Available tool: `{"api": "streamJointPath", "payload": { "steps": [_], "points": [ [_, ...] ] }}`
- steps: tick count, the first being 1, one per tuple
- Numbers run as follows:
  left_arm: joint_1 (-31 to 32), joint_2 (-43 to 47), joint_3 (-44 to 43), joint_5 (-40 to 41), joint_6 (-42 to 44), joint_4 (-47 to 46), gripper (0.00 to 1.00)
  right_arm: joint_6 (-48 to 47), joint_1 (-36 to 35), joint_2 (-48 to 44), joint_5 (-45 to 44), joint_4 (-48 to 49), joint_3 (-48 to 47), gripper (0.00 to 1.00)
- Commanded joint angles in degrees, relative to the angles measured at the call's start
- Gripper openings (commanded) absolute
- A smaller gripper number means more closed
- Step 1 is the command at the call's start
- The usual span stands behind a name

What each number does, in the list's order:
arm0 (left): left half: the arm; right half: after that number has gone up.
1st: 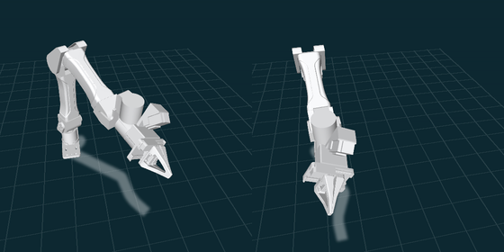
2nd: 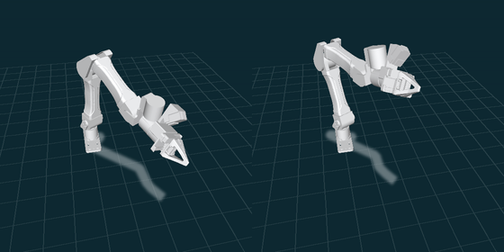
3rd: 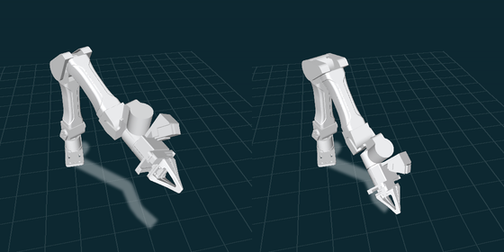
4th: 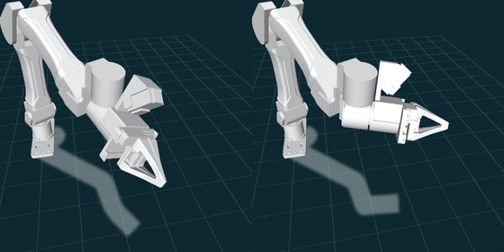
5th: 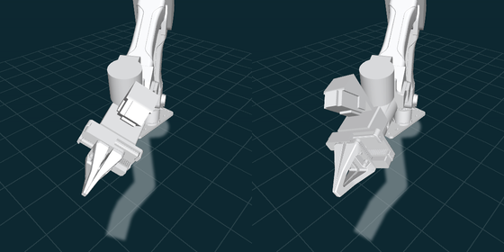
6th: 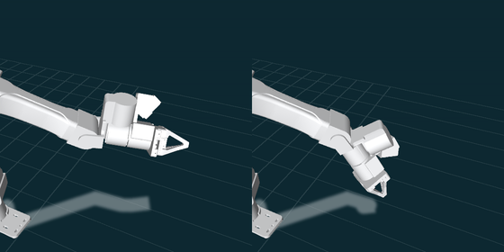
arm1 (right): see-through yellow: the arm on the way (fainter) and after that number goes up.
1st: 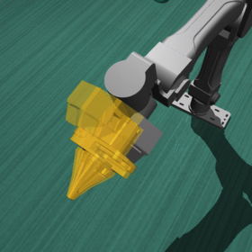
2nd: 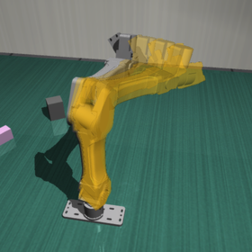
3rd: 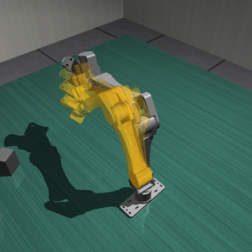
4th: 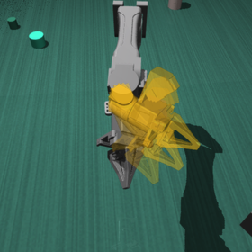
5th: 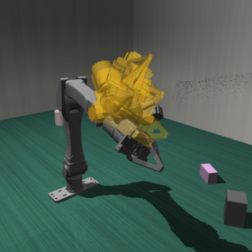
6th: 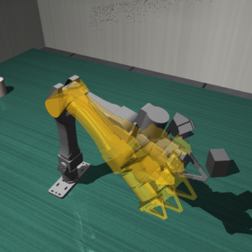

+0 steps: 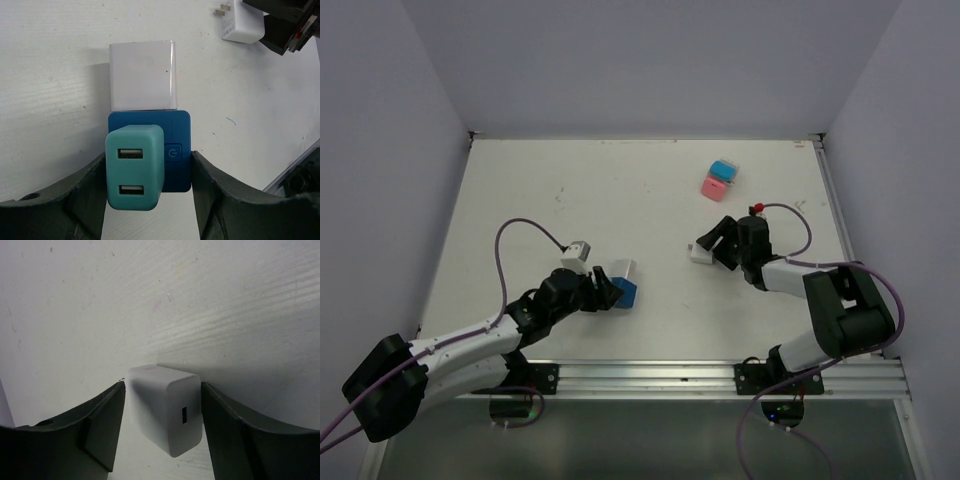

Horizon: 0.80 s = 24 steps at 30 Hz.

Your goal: Pull the plug off the socket

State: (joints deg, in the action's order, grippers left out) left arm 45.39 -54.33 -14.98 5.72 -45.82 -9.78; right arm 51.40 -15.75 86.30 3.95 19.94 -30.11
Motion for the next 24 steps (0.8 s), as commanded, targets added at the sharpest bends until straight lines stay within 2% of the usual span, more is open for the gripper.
{"api": "streamJointPath", "payload": {
  "steps": [1, 3, 4, 7, 11, 16, 19, 20, 24],
  "points": [
    [-0.21, 0.45, -1.36, -2.19, 2.49, -7.89, 0.0, -1.03, 1.16, 0.18, -1.74, -1.31, 0.84, 0.68],
    [-0.12, 0.54, -1.54, -2.64, 3.1, -7.8, 0.0, -2.7, 1.33, -1.04, -3.58, -4.54, 0.67, 0.73],
    [-0.12, 0.62, -1.8, -2.99, 3.2, -7.62, 0.0, -3.4, 1.42, -1.66, -3.77, -6.04, 0.14, 0.81],
    [-0.12, 0.62, -1.89, -4.22, 4.51, -7.71, 0.0, -7.52, 1.33, -5.69, -7.71, -11.76, -1.09, 0.98],
    [-0.12, 0.54, -1.98, -5.45, 6.27, -7.97, 0.0, -12.45, 1.33, -11.85, -8.08, -18.96, -4.07, 0.99],
    [-0.12, 0.27, -2.51, -7.47, 8.73, -8.06, 0.0, -10.89, 0.37, -16.86, 2.46, -23.28, -6.8, 0.99],
    [-0.21, 0.18, -2.77, -8.88, 10.14, -8.67, 0.0, -8.08, -3.49, -17.92, 5.46, -22.93, -7.68, 0.99],
    [-0.21, 0.01, -2.77, -9.14, 10.66, -8.76, 0.0, -7.37, -6.72, -17.75, 5.11, -22.76, -8.03, 0.99],
    [-0.21, -0.52, -3.47, -10.28, 11.46, -8.85, 0.0, -1.84, -14.04, -14.42, 5.72, -20.66, -9.97, 0.98]
  ]
}}
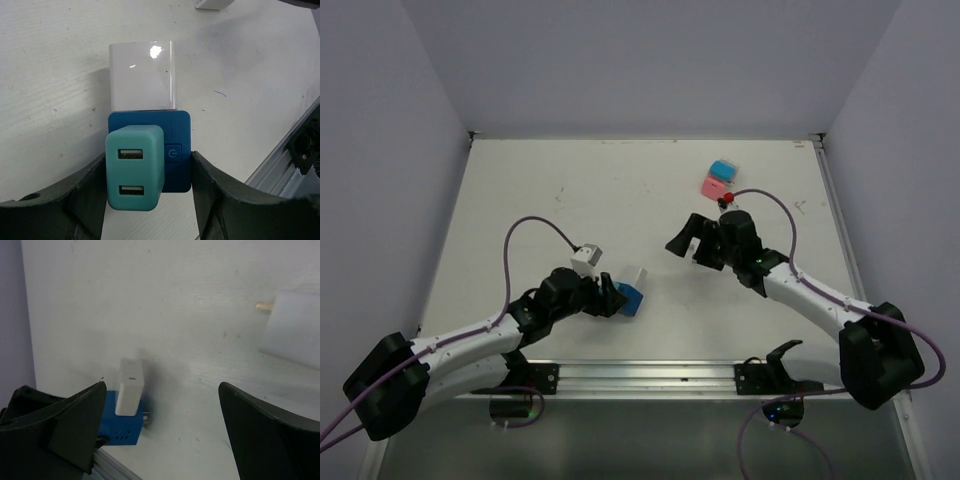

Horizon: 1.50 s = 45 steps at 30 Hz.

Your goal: Pull the plug off the socket

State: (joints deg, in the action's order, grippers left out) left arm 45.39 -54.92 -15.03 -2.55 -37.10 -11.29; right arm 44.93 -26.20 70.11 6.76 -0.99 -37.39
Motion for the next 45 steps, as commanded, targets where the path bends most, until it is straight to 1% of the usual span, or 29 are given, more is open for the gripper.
{"api": "streamJointPath", "payload": {
  "steps": [1, 3, 7, 11, 16, 19, 20, 22, 23, 25, 26, 28, 29, 30, 31, 32, 34, 35, 36, 37, 38, 40, 41, 45],
  "points": [
    [-0.21, 0.07, -3.43, -2.11, 2.82, -7.34, 0.0, 7.17, -5.6, 2.4, 2.99, 0.73, -2.78, 0.98],
    [-0.12, 0.16, -3.43, -2.37, 2.91, -7.43, 0.0, 9.03, -7.72, 4.68, 2.56, 3.8, -2.95, 0.97],
    [-0.21, 0.77, -3.08, -2.81, 3.26, -8.05, 0.0, 11.76, -12.46, 9.77, 1.94, 3.54, -5.24, 0.95],
    [-0.21, 1.04, -2.9, -3.69, 3.53, -8.75, 0.0, 13.96, -14.85, 13.12, 2.9, 7.49, -5.15, 0.92],
    [-0.12, 1.21, -2.64, -4.13, 3.97, -9.36, 0.0, 14.57, -16.69, 16.81, 3.17, 7.94, -6.56, 0.85],
    [-0.21, 1.56, -2.64, -3.78, 4.23, -9.45, 0.0, 15.36, -17.13, 18.04, 3.96, 8.9, -6.65, 0.77],
    [-0.21, 1.57, -2.64, -3.69, 4.32, -9.54, 0.0, 15.54, -17.13, 18.4, 4.57, 9.6, -6.56, 0.72],
    [-0.21, 1.57, -2.64, -3.69, 4.41, -9.63, 0.0, 16.16, -17.31, 19.19, 5.1, 10.31, -6.47, 0.66],
    [-0.21, 1.57, -2.64, -3.69, 4.41, -9.72, 0.0, 16.24, -17.31, 19.45, 5.54, 10.48, -6.47, 0.6],
    [-0.21, 1.39, -2.64, -3.69, 4.67, -9.63, 0.0, 16.6, -17.4, 19.81, 5.8, 10.84, -6.38, 0.55],
    [-0.12, 1.3, -2.55, -3.69, 4.67, -9.72, 0.0, 16.68, -17.4, 20.07, 6.06, 10.93, -6.3, 0.48],
    [-0.12, 1.3, -2.46, -3.61, 4.76, -9.63, 0.0, 16.86, -17.31, 20.16, 6.07, 11.01, -6.3, 0.38],
    [-0.12, 1.3, -2.46, -3.61, 4.76, -9.45, 0.0, 16.86, -17.4, 20.16, 6.07, 11.19, -6.21, 0.26],
    [-0.12, 1.48, -2.46, -3.61, 4.76, -9.37, 0.0, 16.95, -17.31, 20.07, 6.07, 11.28, -6.21, 0.2],
    [-0.12, 1.57, -2.38, -3.52, 4.85, -9.45, 0.04, 17.21, -17.4, 19.9, 6.07, 11.63, -6.12, 0.14],
    [-0.12, 1.83, -2.2, -3.26, 4.76, -9.54, 0.14, 17.39, -17.31, 19.63, 6.07, 11.89, -5.95, 0.01],
    [-0.12, 2.7, -1.85, -2.73, 4.5, -9.54, 0.23, 17.91, -17.4, 19.19, 6.07, 12.68, -5.77, 0.0],
    [-0.12, 3.14, -1.59, -2.12, 4.23, -9.63, 0.42, 18.26, -17.4, 18.49, 5.98, 12.94, -5.59, 0.0],
    [-0.21, 3.67, -1.41, -1.68, 3.71, -9.63, 0.52, 18.61, -17.4, 18.31, 5.46, 13.03, -5.51, 0.0],
    [-0.21, 4.81, -0.89, -0.98, 3.53, -9.54, 0.58, 18.79, -17.4, 17.88, 5.19, 13.38, -5.33, 0.0],
    [-0.21, 5.43, -0.62, 0.16, 3.27, -9.45, 0.75, 19.14, -17.4, 17.52, 4.84, 13.47, -5.07, 0.0],
    [-0.21, 7.36, 0.08, 1.4, 2.48, -9.19, 0.89, 20.63, -17.4, 16.29, 3.79, 14.61, -4.11, 0.0],
    [-0.12, 8.06, 0.35, 2.27, 1.52, -9.1, 0.99, 21.94, -17.4, 15.94, 3.43, 15.31, -3.66, 0.0],
    [-0.12, 10.61, 2.8, 4.39, -1.04, -11.47, 1.0, 25.64, -17.4, 14.1, 1.24, 17.34, -2.17, 0.0]
  ]
}}
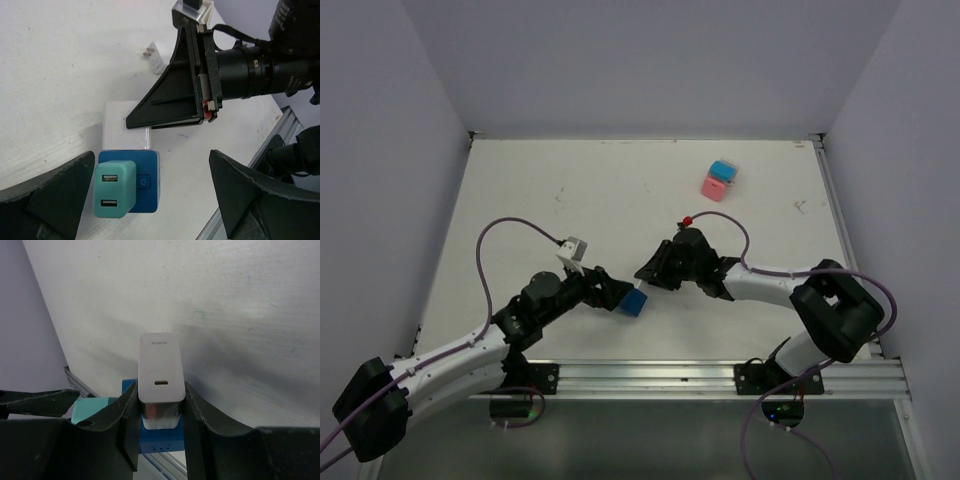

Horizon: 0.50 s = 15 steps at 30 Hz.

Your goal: Pull the plug off the socket

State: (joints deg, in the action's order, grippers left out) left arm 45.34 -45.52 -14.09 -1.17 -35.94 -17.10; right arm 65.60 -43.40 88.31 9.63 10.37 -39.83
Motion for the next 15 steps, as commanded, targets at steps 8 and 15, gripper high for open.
{"api": "streamJointPath", "payload": {
  "steps": [8, 15],
  "points": [
    [-0.08, 1.66, 6.09, 5.99, -6.33, -8.74, 1.0, 9.36, -0.2, -8.5, -7.95, 7.21, 1.43, 0.0],
    [-0.08, 0.79, 6.18, 6.18, -7.21, -10.49, 1.0, 11.83, -0.2, -10.0, -9.28, 8.26, 1.6, 0.0]
  ]
}}
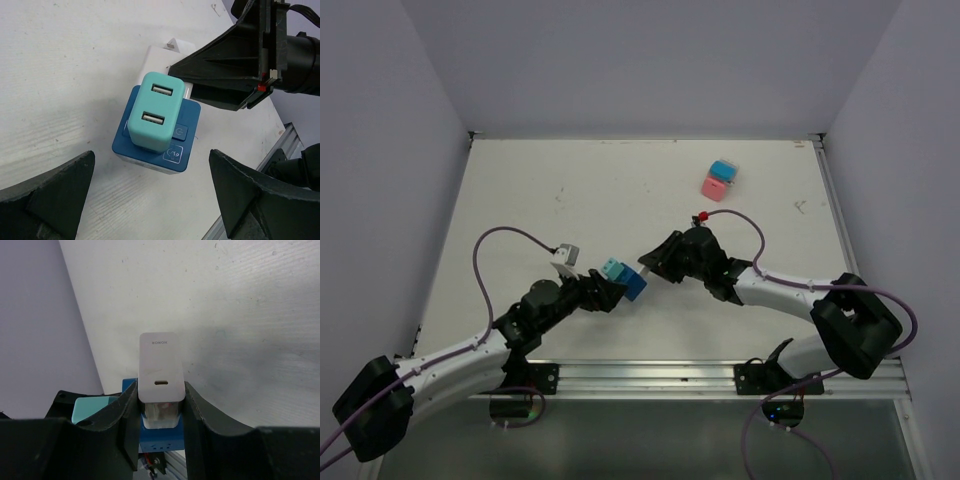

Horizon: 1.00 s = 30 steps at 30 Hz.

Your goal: Pull the plug off the socket

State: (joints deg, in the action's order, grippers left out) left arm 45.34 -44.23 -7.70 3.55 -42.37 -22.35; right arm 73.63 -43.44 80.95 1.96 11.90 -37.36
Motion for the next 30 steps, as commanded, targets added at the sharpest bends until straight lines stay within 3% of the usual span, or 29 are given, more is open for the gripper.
{"api": "streamJointPath", "payload": {
  "steps": [1, 13, 30],
  "points": [
    [-0.17, -1.12, -0.38, 0.76, -0.7, -5.94, 1.0, 4.15, -0.15, -2.64, -1.52, 7.34, -0.87, 0.0],
    [0.1, -6.13, 0.32, -0.48, -1.84, -13.68, 0.98, 8.46, -0.15, -4.31, -1.43, 7.96, -0.08, 0.0],
    [0.8, -10.26, -1.17, 1.46, 4.05, -19.75, 0.96, 14.09, -0.42, -4.04, 0.85, 10.16, -0.16, 0.0]
  ]
}}
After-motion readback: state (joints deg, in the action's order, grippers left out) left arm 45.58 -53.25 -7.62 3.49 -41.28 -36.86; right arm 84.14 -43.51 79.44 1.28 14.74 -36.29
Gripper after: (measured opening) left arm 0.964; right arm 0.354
